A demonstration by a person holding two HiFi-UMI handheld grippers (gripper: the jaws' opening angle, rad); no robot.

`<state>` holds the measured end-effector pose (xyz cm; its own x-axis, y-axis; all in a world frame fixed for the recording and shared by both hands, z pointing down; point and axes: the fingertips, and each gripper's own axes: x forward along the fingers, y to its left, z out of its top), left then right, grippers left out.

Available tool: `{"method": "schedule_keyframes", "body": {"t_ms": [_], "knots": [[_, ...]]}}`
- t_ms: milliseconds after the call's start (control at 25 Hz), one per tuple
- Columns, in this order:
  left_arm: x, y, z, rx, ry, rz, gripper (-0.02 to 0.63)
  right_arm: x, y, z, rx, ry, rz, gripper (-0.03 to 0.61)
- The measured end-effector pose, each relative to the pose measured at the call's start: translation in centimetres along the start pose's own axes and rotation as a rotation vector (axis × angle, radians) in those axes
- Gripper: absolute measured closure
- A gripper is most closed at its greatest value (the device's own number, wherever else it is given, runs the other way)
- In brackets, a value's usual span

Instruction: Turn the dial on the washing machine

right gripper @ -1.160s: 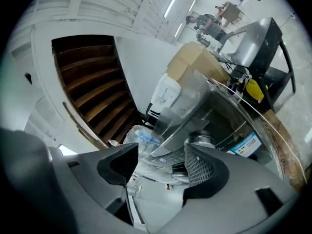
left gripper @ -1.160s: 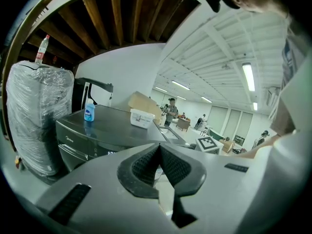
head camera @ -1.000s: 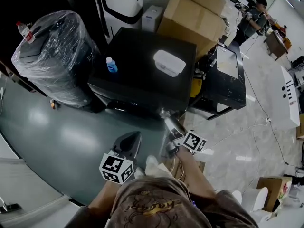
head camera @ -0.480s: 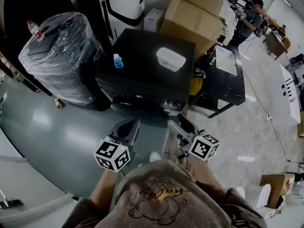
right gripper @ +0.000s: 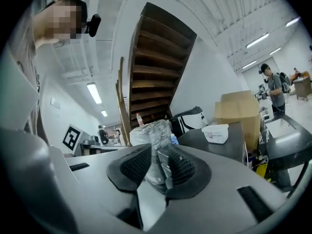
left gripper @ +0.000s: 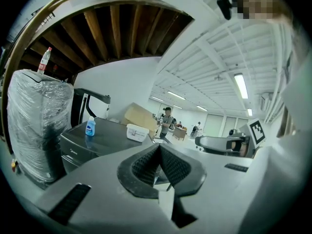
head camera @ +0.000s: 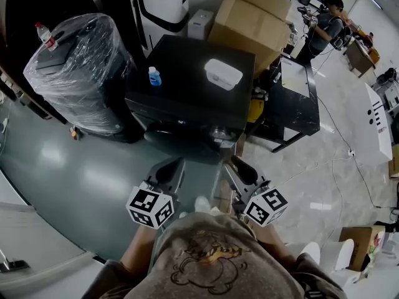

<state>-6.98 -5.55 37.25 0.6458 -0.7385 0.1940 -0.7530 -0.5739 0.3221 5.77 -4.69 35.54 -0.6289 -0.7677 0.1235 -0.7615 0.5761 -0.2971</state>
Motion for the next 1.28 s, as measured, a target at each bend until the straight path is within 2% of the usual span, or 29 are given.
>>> {"method": "schedule_keyframes", "body": {"t_ms": [40,80,160,440,840,1280], "knots": [[-0.1,-0.1,0.0,0.009,-0.006,0.002,0.615,-0.3,0.0,0.1,-0.020,-0.009,-0.008,0.513],[-0.1,-0.2,0.0,0.017,-0.012,0.004,0.616,-0.6,0.0,0.1,-0.038,-0.015,-0.014,0.550],[-0.2,-0.2,0.0,0.030,-0.026,0.008,0.615,-1.0,-0.1,-0.2,-0.058,-0.021,-0.016,0.577],[-0.2,-0.1,-1.0,0.065,-0.039,0.007,0.617,-1.4,-1.0,-3.0,-0.094,0.008,-0.049,0.578],[0.5,0.1,-3.7,0.051,-0.051,0.015,0.615,-0.9,-2.0,-6.0,-0.100,0.020,-0.069,0.578],[0.6,0.7,-4.5,0.054,-0.038,0.030,0.617,-0.4,-2.1,-6.8,-0.093,0.027,-0.064,0.578]]}}
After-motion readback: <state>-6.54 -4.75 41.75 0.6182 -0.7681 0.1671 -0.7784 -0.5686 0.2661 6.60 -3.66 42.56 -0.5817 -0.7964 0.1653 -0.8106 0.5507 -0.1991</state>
